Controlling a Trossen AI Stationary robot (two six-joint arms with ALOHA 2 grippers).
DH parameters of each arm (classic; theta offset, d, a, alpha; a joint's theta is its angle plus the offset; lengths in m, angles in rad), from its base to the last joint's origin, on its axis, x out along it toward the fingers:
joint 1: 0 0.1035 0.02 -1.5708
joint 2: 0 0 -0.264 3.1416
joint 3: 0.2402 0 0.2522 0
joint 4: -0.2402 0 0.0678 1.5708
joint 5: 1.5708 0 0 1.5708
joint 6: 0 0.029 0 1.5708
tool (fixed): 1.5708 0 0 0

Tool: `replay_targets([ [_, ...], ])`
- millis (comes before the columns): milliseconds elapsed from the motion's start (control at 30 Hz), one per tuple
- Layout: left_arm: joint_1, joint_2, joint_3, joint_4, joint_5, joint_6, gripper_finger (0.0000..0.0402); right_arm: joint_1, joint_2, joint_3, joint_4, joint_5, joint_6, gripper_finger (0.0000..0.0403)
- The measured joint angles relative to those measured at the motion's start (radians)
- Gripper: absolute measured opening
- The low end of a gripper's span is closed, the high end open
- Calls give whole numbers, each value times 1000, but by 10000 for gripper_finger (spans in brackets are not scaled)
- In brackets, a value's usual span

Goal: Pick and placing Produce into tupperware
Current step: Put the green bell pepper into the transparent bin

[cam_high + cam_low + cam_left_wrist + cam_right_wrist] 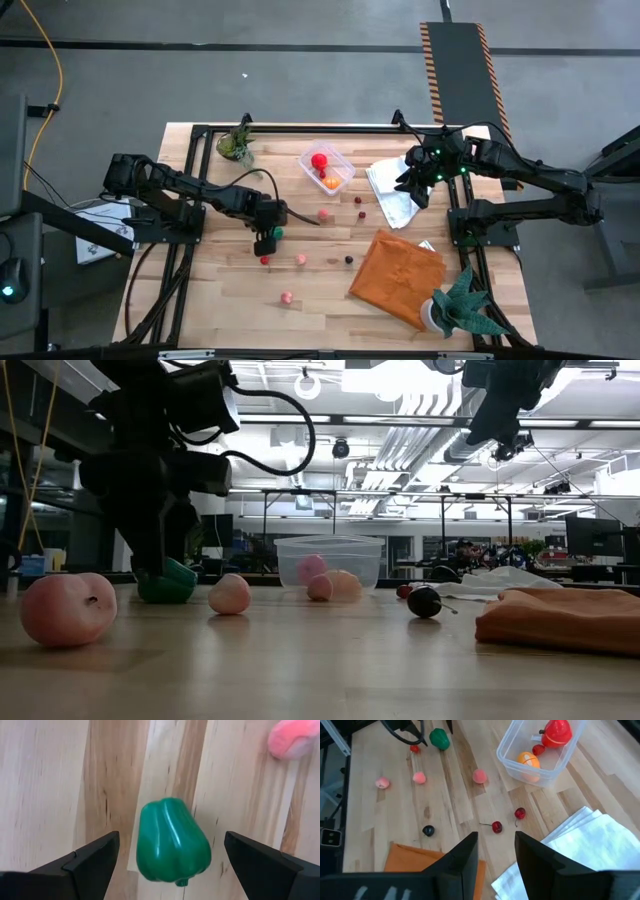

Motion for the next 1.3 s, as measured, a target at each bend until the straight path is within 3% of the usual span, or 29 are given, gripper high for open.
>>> replay_targets([
  [633,0,26,0,-1,22,0,345,0,0,0,1,6,0,119],
  [1300,0,26,0,-3,22,0,241,0,0,0,8,8,0,119],
])
